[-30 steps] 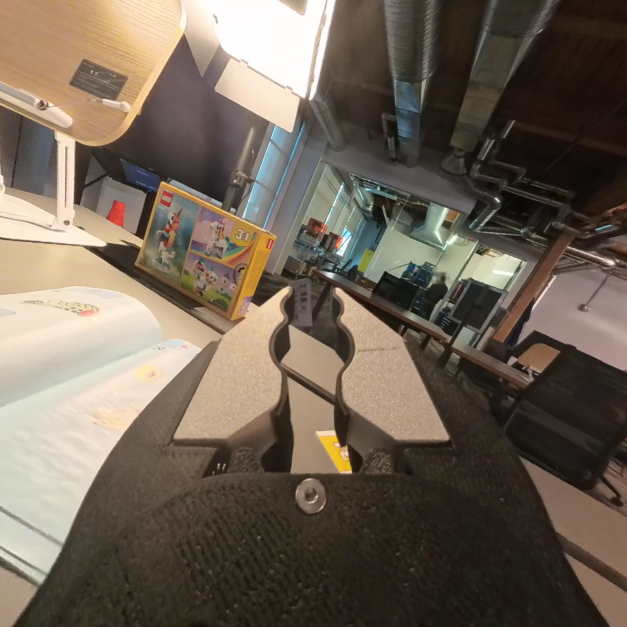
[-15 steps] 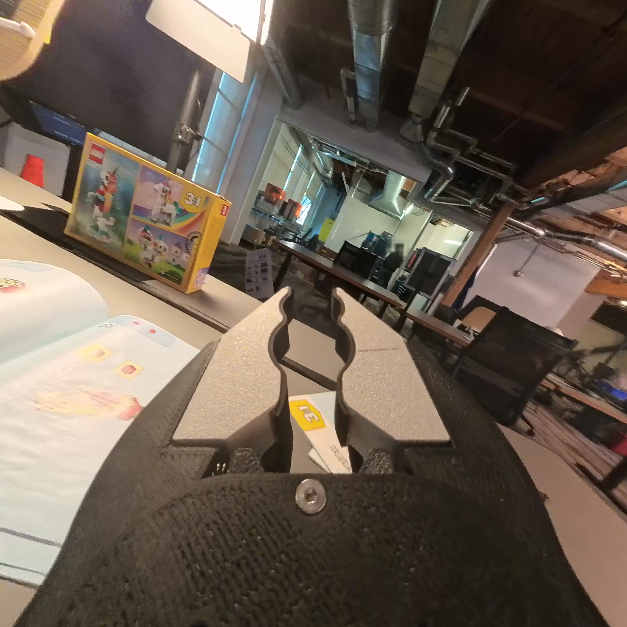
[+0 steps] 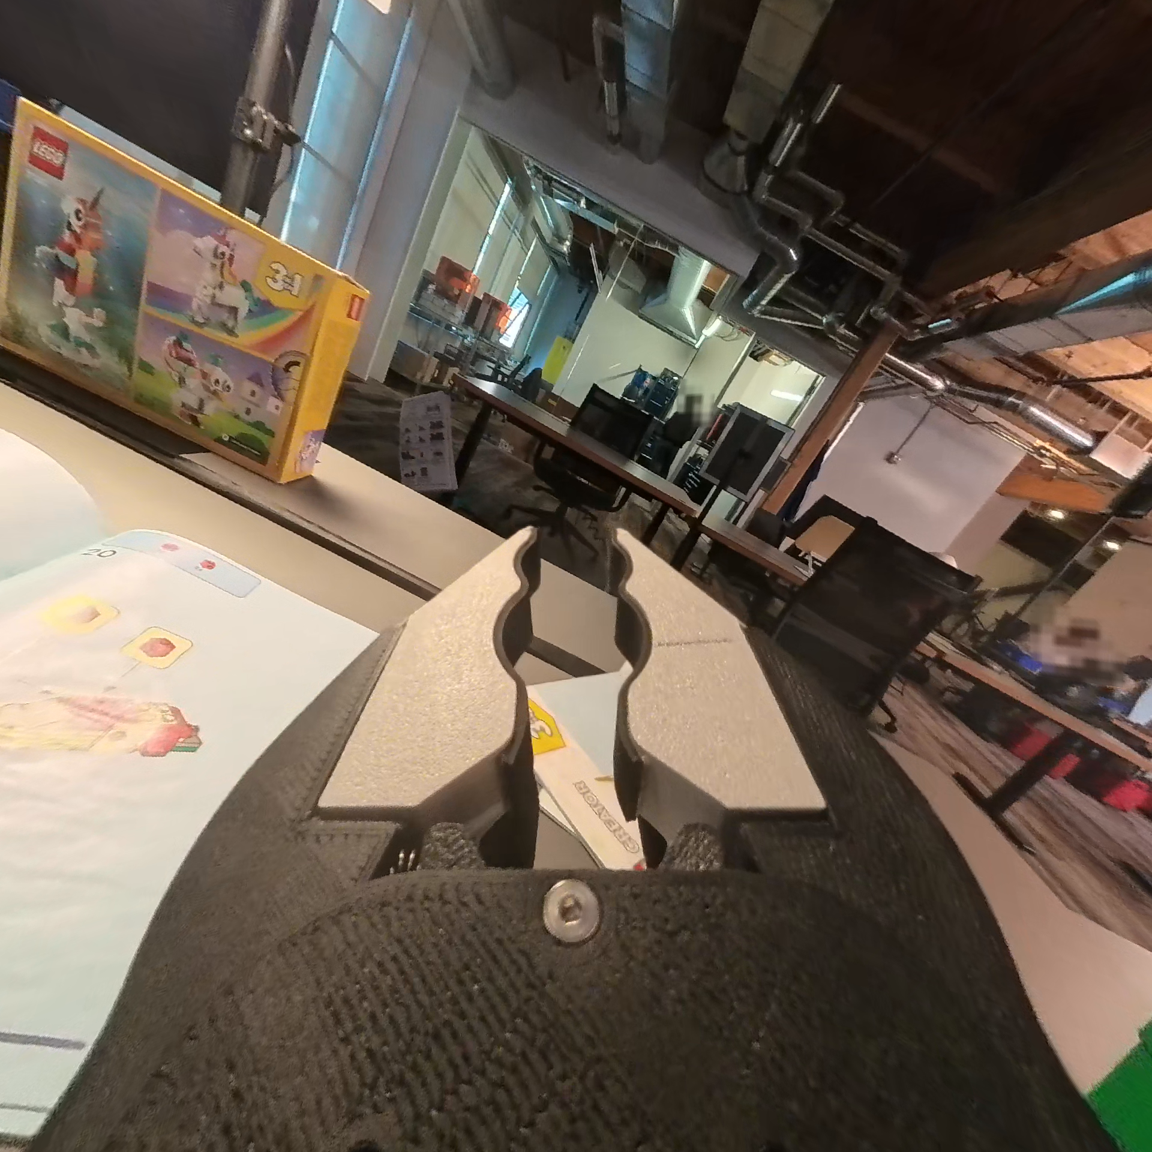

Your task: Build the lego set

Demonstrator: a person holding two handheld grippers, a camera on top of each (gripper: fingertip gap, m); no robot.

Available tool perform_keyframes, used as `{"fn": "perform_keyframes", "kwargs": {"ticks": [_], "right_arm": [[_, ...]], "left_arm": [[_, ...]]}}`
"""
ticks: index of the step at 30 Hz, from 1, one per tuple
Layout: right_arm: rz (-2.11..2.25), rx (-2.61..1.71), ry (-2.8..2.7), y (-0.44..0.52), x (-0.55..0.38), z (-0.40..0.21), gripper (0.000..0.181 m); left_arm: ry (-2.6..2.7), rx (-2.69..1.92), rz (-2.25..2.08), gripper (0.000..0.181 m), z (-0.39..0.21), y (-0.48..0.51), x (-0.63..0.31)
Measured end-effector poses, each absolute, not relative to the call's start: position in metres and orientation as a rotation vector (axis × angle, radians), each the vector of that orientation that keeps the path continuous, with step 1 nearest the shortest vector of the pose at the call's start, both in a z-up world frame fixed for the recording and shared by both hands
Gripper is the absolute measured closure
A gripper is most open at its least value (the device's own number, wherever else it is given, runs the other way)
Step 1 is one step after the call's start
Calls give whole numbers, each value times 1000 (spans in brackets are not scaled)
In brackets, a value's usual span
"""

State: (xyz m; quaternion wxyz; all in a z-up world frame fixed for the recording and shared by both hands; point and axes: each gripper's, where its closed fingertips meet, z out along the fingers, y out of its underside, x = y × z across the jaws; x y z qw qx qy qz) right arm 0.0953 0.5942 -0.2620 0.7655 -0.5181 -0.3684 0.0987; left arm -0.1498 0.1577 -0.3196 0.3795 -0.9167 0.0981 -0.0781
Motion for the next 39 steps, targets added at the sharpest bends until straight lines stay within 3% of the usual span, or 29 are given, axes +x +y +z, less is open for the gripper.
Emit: {"fn": "perform_keyframes", "kwargs": {"ticks": [3, 8, 14, 33, 39], "right_arm": [[210, -1143, -779, 599, 99, -262, 162], [179, -1140, -806, 598, 95, -265, 162], [165, -1134, -822, 597, 93, -266, 162], [198, -1132, -793, 598, 96, -262, 163], [209, -1133, -780, 598, 97, -261, 163]], "left_arm": [[417, -2350, -292, 127, -330, 150, -129], [545, -2318, -285, 152, -337, 159, -110], [487, -2389, -300, 166, -349, 173, -112], [489, -2524, -356, 175, -373, 174, -112], [452, -2343, -179, 176, -344, 186, -125]]}}
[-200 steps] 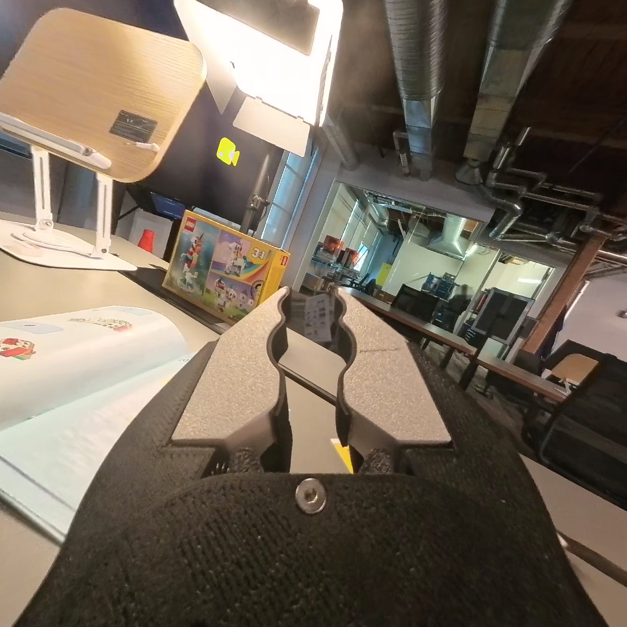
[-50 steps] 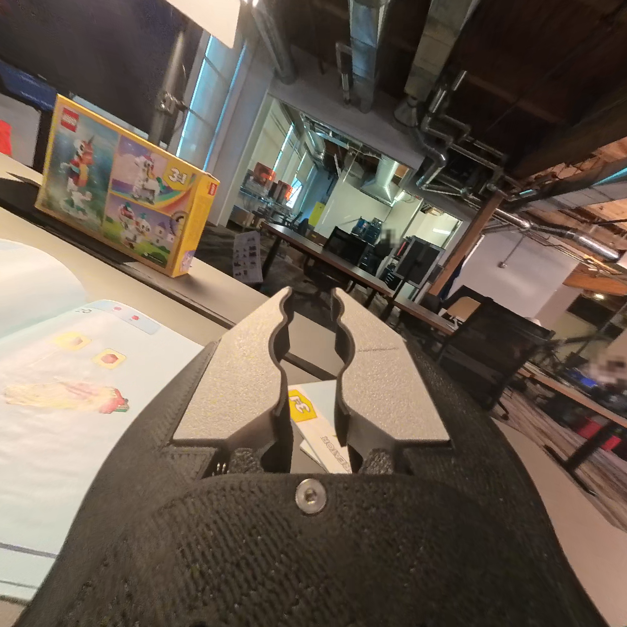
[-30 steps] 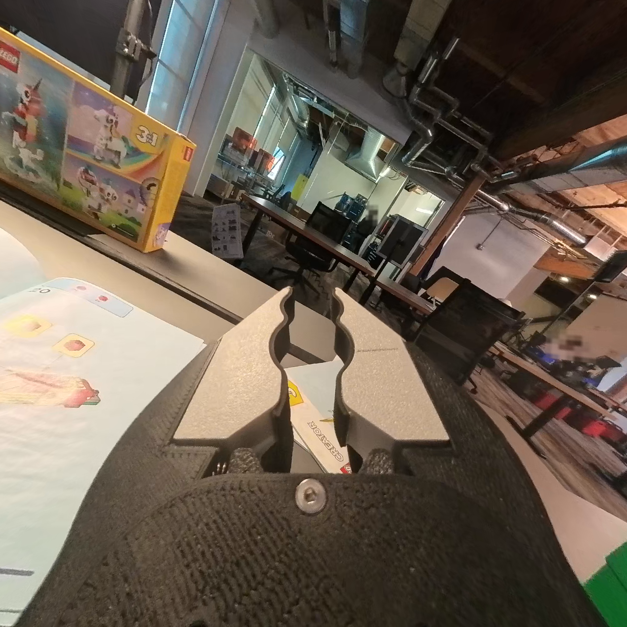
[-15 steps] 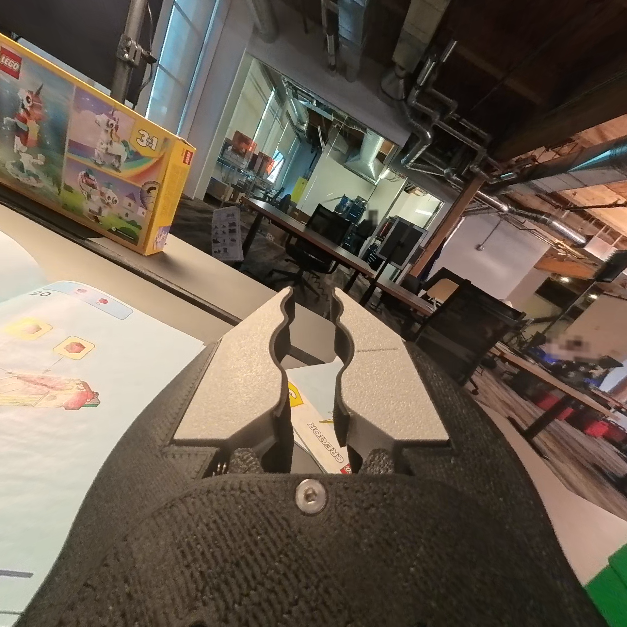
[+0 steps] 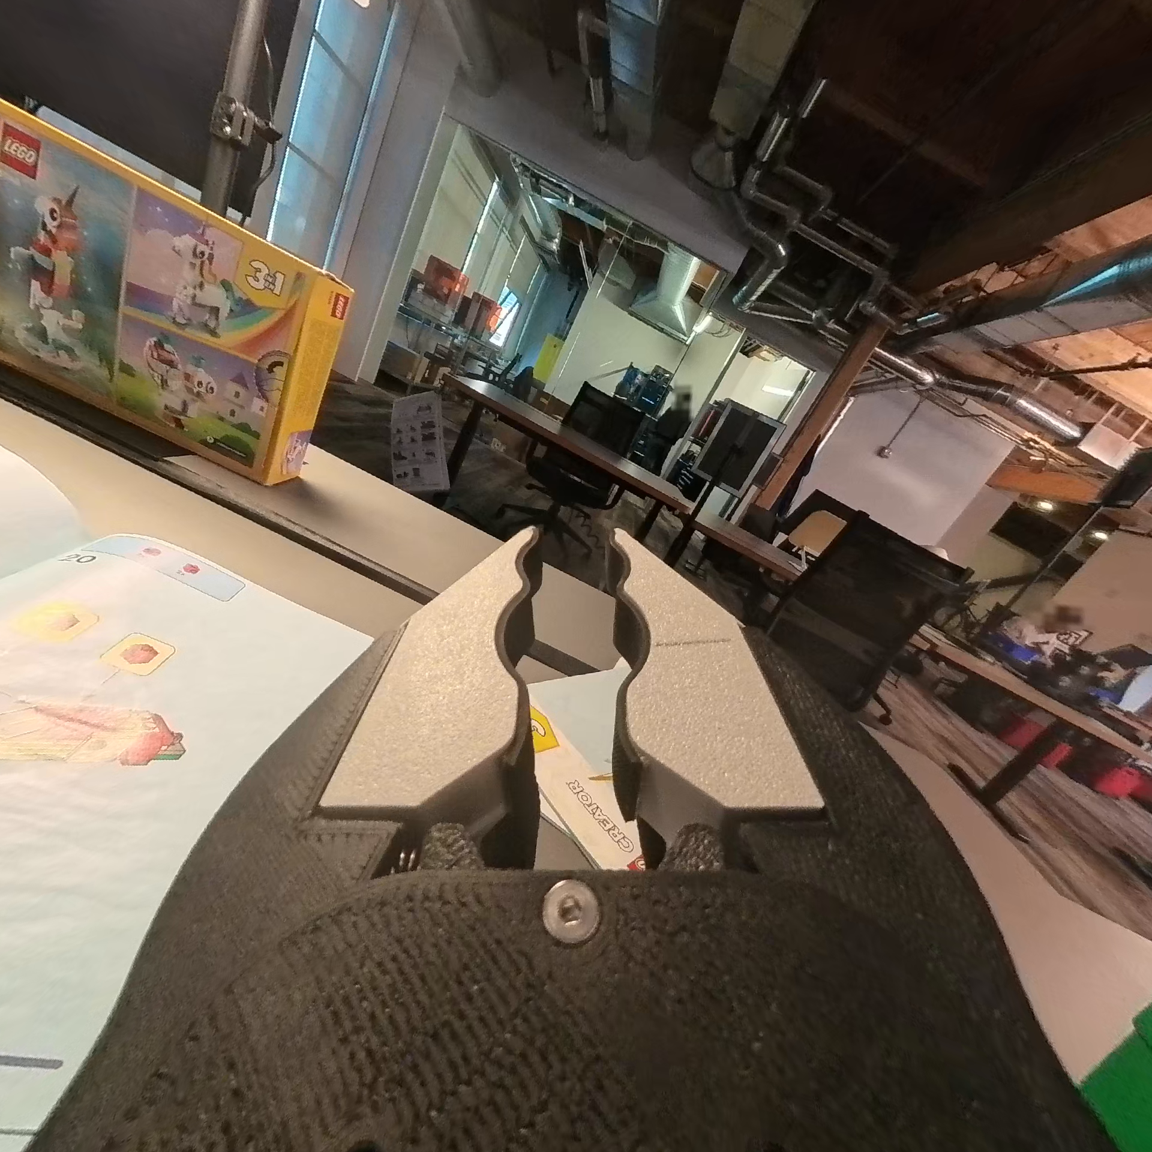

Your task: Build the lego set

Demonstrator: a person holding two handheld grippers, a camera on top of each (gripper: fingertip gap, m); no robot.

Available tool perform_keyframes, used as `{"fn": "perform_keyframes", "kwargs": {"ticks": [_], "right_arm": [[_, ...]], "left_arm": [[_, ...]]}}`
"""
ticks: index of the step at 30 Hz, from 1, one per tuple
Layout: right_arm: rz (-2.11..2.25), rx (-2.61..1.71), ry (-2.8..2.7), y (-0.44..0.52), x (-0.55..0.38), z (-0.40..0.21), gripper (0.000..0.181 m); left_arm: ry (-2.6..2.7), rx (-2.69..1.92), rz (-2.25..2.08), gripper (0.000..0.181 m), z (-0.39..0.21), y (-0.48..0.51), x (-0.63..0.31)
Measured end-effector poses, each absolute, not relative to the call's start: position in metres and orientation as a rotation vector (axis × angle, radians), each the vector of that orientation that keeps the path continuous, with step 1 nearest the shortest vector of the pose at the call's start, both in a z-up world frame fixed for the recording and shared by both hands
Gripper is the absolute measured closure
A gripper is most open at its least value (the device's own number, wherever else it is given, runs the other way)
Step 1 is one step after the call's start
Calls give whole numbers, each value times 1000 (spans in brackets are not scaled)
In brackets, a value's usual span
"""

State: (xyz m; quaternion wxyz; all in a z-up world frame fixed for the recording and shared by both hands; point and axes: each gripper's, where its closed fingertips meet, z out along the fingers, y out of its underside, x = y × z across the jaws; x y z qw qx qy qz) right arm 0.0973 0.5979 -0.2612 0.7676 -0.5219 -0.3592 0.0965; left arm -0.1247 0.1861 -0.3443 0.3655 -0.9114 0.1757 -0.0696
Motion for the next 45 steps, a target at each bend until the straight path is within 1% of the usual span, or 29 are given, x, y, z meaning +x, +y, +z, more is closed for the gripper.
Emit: {"fn": "perform_keyframes", "kwargs": {"ticks": [3, 7, 9, 12, 17, 24, 28, 33, 39, 45], "right_arm": [[221, -1133, -767, 598, 99, -260, 163], [255, -1133, -739, 598, 102, -257, 163], [283, -1132, -724, 598, 103, -255, 164], [334, -1129, -708, 596, 104, -253, 167], [419, -1090, -687, 590, 106, -245, 166], [494, -1051, -748, 576, 93, -244, 166], [535, -985, -840, 560, 86, -243, 166], [516, -887, -981, 538, 93, -247, 166], [525, -782, -1109, 507, 118, -254, 165], [621, -791, -1120, 503, 113, -255, 165]], "left_arm": [[311, -2124, -95, 176, -298, 193, -137], [148, -1838, -216, 176, -231, 187, -134], [113, -1775, -255, 176, -211, 184, -130], [122, -1755, -261, 176, -193, 186, -114], [143, -1820, -175, 176, -185, 193, -93], [163, -1795, -312, 176, -172, 206, -39], [276, -1916, -340, 176, -196, 237, 13], [540, -2153, -428, 176, -270, 283, 76], [661, -2314, -305, 176, -331, 328, 77], [705, -2410, -278, 175, -362, 340, 77]]}}
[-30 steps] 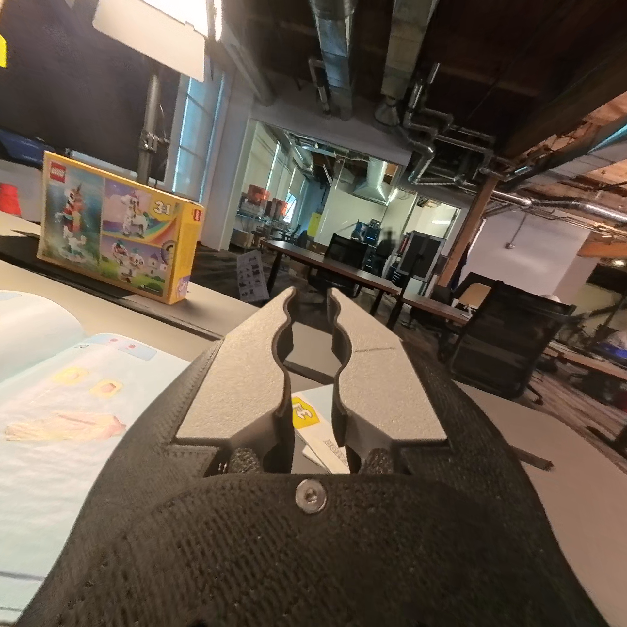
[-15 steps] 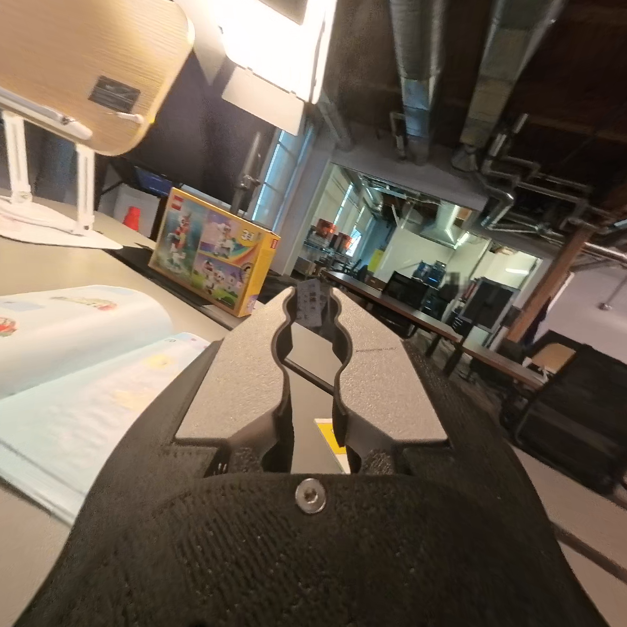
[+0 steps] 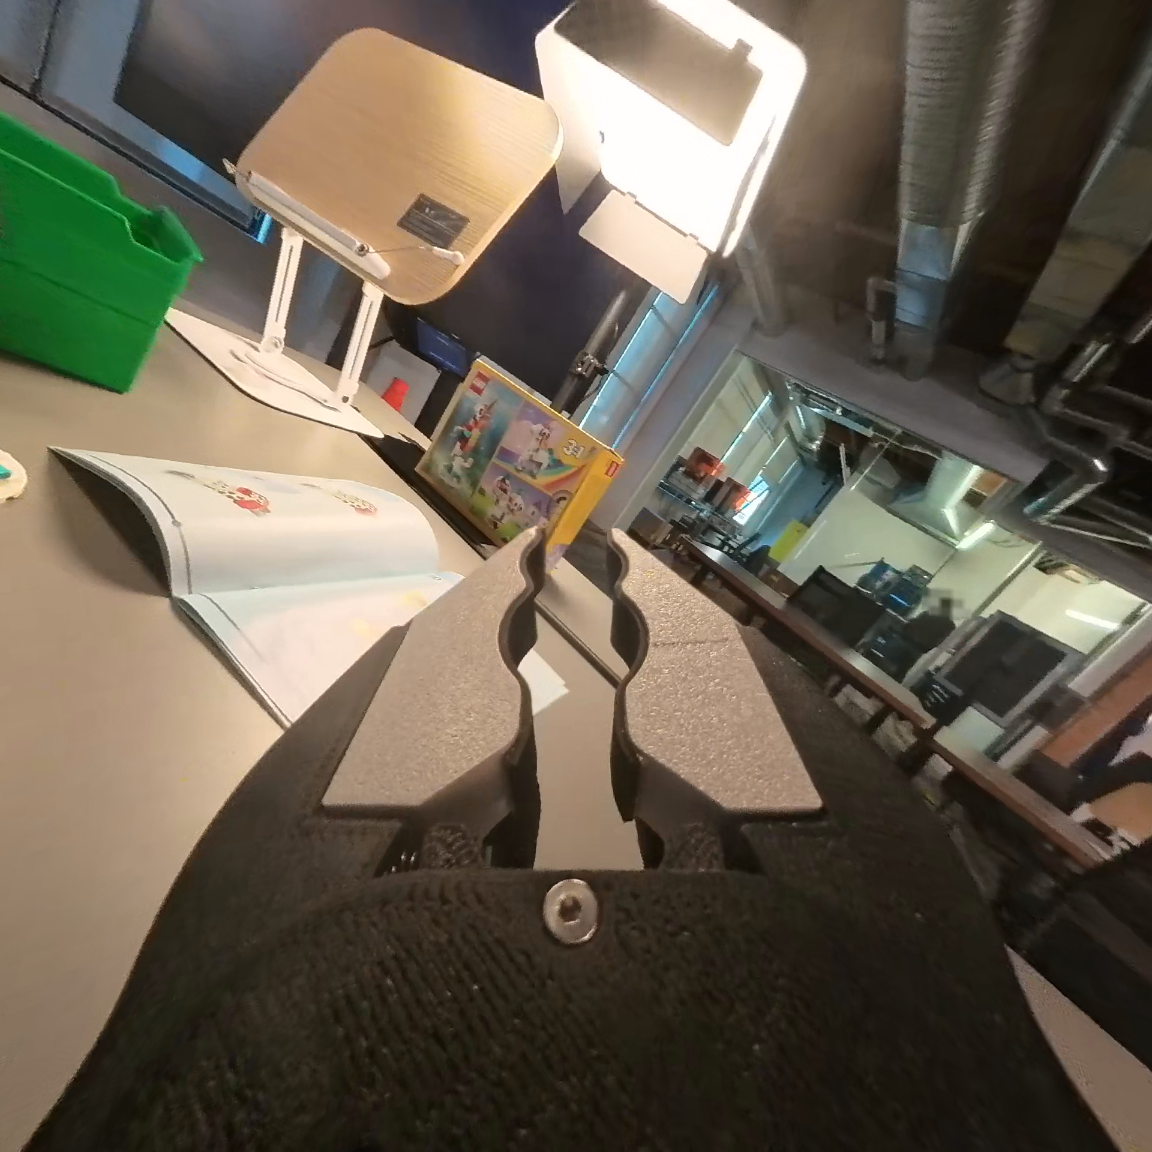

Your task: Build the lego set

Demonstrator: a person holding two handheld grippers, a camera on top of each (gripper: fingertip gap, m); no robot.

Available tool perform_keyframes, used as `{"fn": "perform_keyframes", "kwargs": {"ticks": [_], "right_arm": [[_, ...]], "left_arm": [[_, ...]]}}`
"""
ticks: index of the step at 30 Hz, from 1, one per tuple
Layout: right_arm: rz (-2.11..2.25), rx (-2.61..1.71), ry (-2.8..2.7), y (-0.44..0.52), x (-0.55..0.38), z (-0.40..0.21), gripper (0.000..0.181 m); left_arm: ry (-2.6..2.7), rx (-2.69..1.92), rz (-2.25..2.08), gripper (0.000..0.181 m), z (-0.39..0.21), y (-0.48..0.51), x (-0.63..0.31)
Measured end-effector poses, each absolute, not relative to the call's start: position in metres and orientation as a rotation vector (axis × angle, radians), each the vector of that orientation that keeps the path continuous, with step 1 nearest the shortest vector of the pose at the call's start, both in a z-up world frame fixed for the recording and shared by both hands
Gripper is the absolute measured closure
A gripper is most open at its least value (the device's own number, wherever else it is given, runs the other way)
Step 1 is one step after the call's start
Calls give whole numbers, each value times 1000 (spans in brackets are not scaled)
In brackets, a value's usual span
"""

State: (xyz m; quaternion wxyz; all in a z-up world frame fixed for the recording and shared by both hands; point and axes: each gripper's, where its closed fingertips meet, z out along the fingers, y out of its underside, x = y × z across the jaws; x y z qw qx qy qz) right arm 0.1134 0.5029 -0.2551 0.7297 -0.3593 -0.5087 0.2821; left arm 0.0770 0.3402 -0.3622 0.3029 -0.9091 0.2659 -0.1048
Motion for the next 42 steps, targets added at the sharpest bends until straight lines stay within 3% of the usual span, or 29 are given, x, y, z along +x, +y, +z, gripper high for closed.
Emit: {"fn": "perform_keyframes", "kwargs": {"ticks": [15, 19, 32, 42], "right_arm": [[614, -818, -1118, 510, 108, -258, 166], [611, -850, -1106, 517, 108, -260, 167], [618, -871, -1092, 522, 107, -260, 167], [619, -879, -1093, 523, 105, -261, 167]], "left_arm": [[795, -2440, -318, 174, -377, 345, 81], [737, -2460, -414, 155, -377, 344, 82], [583, -2322, -484, 154, -344, 298, 69], [603, -2380, -496, 151, -374, 277, 75]]}}
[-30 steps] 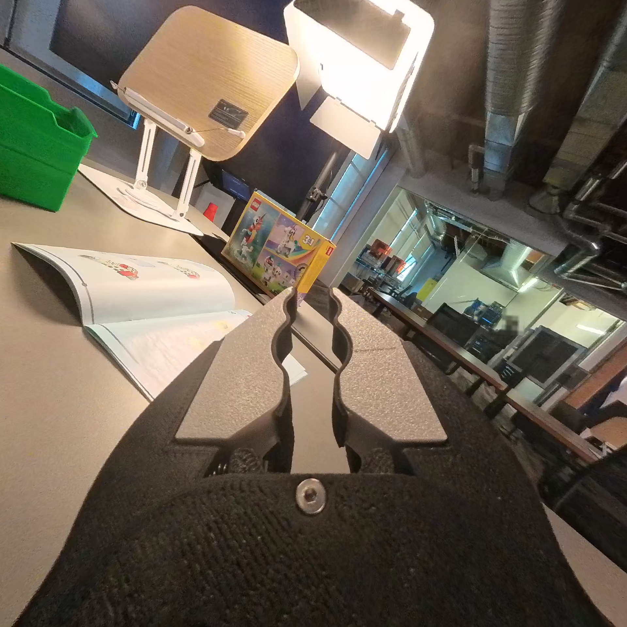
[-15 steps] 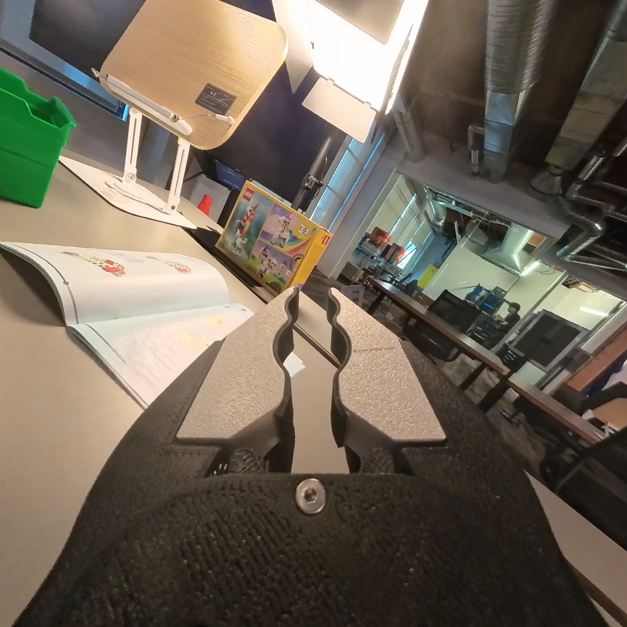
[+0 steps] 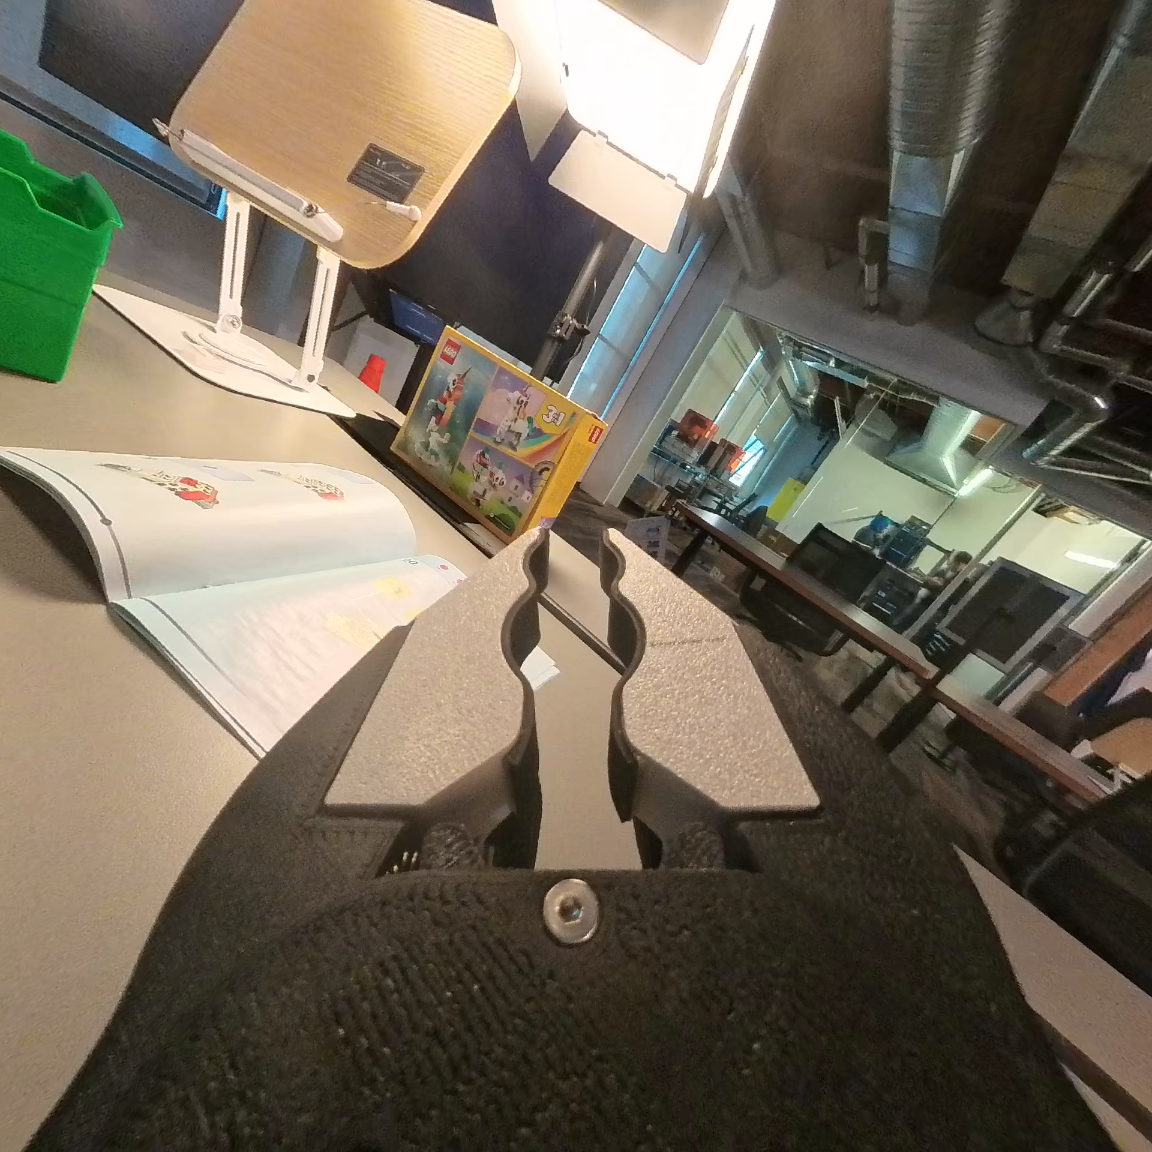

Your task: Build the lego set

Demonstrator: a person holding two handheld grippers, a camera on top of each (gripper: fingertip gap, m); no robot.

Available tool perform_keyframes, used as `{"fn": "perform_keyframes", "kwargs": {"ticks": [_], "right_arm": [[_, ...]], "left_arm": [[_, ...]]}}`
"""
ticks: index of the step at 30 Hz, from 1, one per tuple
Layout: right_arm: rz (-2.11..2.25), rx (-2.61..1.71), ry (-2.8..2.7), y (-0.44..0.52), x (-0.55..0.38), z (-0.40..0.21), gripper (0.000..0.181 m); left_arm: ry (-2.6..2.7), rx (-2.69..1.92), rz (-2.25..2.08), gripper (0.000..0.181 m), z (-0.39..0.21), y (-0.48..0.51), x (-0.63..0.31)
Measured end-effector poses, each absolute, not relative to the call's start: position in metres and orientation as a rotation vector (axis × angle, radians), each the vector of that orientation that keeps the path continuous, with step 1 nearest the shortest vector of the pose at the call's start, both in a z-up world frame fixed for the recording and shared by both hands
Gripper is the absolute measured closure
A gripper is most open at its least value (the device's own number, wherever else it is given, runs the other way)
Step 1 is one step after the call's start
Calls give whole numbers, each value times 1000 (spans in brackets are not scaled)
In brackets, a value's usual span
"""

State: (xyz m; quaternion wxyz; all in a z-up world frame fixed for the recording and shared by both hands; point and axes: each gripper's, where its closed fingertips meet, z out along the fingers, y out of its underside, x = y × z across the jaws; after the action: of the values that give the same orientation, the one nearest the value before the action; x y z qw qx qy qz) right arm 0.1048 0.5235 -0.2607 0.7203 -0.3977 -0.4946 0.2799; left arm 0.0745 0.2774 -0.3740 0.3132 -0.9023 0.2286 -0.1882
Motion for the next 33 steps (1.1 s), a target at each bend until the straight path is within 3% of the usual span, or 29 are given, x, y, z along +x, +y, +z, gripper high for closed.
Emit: {"fn": "perform_keyframes", "kwargs": {"ticks": [17, 33], "right_arm": [[603, -916, -1072, 534, 101, -262, 167], [352, -959, -928, 563, 124, -252, 165]], "left_arm": [[570, -2291, -588, 157, -375, 277, 86], [436, -2159, -561, 141, -357, 271, 83]]}}
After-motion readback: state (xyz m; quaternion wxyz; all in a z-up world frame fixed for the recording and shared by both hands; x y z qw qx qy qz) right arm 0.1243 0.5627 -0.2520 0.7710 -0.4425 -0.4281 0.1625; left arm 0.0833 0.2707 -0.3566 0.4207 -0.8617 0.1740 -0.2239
